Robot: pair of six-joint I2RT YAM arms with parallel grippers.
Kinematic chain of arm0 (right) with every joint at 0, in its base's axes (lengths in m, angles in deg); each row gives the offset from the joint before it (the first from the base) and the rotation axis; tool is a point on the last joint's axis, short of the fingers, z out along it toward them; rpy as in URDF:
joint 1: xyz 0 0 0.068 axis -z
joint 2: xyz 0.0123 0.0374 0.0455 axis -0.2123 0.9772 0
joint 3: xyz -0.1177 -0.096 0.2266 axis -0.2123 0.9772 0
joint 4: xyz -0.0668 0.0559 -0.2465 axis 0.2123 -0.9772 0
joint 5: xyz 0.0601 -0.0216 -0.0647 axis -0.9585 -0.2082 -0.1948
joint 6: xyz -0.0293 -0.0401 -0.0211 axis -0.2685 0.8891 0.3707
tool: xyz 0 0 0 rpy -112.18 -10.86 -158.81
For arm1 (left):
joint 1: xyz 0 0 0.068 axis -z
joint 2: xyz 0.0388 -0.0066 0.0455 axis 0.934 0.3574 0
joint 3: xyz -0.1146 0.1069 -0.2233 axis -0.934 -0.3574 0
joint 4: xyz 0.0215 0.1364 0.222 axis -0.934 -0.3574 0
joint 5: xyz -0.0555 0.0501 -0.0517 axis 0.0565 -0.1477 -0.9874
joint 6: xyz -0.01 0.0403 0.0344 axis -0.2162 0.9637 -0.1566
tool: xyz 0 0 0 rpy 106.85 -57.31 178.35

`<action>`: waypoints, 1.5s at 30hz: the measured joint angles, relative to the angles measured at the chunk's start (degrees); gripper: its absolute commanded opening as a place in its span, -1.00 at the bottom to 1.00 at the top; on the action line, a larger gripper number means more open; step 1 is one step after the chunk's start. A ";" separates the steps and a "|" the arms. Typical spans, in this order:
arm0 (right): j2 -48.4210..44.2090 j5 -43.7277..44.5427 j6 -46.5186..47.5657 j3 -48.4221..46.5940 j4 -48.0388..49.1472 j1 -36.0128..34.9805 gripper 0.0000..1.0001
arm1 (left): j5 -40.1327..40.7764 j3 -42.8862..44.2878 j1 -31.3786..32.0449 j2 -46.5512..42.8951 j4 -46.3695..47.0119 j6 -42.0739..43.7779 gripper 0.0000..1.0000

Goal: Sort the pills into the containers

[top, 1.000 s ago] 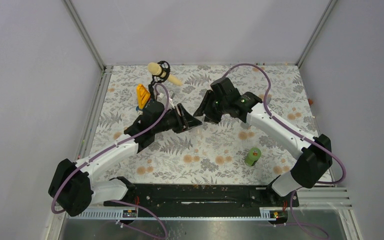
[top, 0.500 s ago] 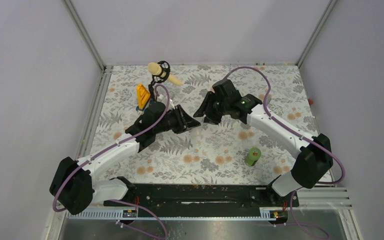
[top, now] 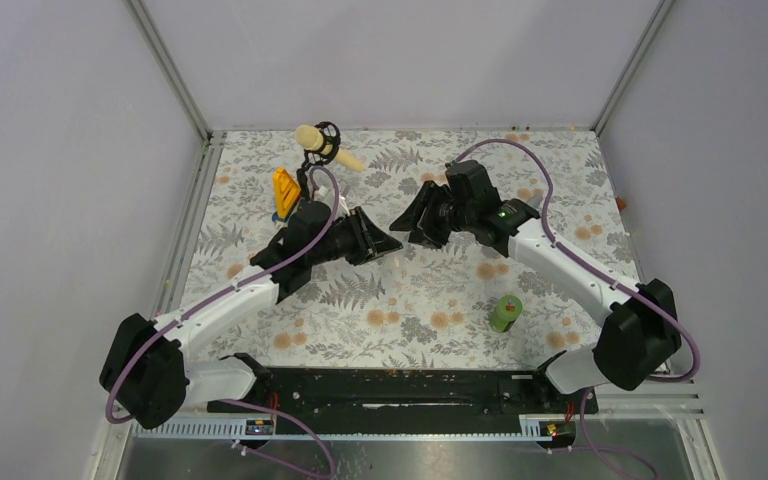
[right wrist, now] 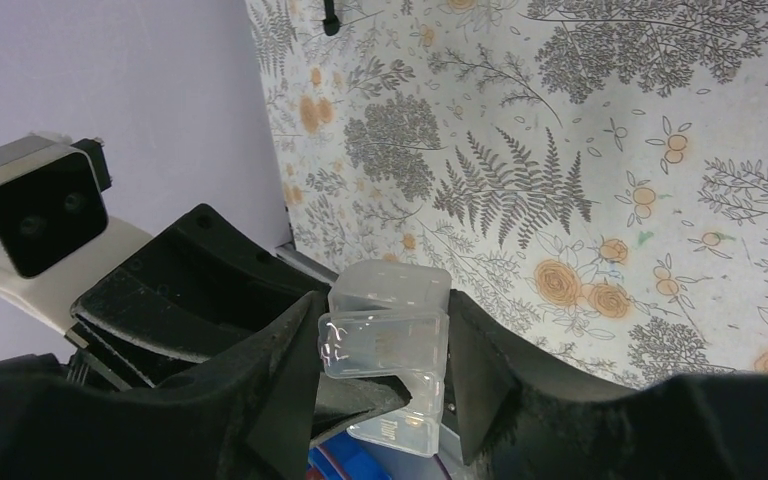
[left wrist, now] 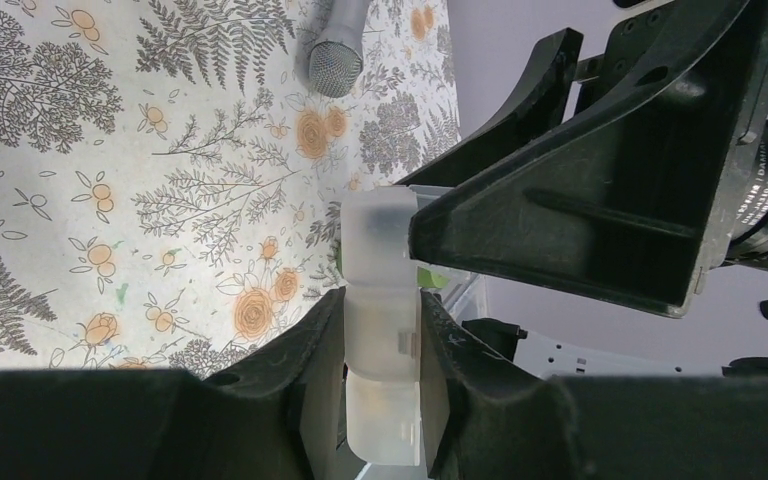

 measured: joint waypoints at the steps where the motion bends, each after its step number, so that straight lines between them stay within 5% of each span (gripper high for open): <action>1: -0.20 -0.59 0.02 0.50 0.92 0.28 0.14 | -0.02 0.07 -0.13 0.00 0.04 -0.07 -1.00; 6: -1.97 -2.91 -0.20 3.30 5.90 1.49 0.34 | -1.60 0.11 -1.40 0.00 1.14 -2.36 -1.00; 13: -3.67 -4.33 -0.59 5.68 9.51 3.32 0.36 | -2.16 0.50 -2.58 -0.15 1.40 -3.69 -1.00; 18: -4.94 -4.44 -0.66 6.64 10.49 4.07 0.11 | -2.23 0.50 -3.17 -0.15 0.74 -4.11 -1.00; 25: -5.86 -4.39 0.46 6.71 10.64 4.94 0.06 | -2.21 0.50 -4.09 -0.17 0.31 -3.91 -1.00; 29: -5.77 -3.91 2.78 5.60 8.59 5.01 -0.38 | -2.19 0.50 -4.09 -0.22 -0.28 -3.61 -1.00; 33: -5.77 -2.19 5.73 3.87 5.31 5.07 -0.43 | -2.12 0.52 -4.35 -0.94 -0.63 -3.39 -1.00; 39: -7.78 1.16 10.82 5.22 1.60 5.09 -0.17 | -2.38 0.52 -4.42 -2.99 1.18 -3.56 -1.00; 45: -7.87 0.00 13.22 5.27 2.71 5.11 0.38 | -2.60 0.52 -4.63 -3.02 3.23 -4.46 -1.00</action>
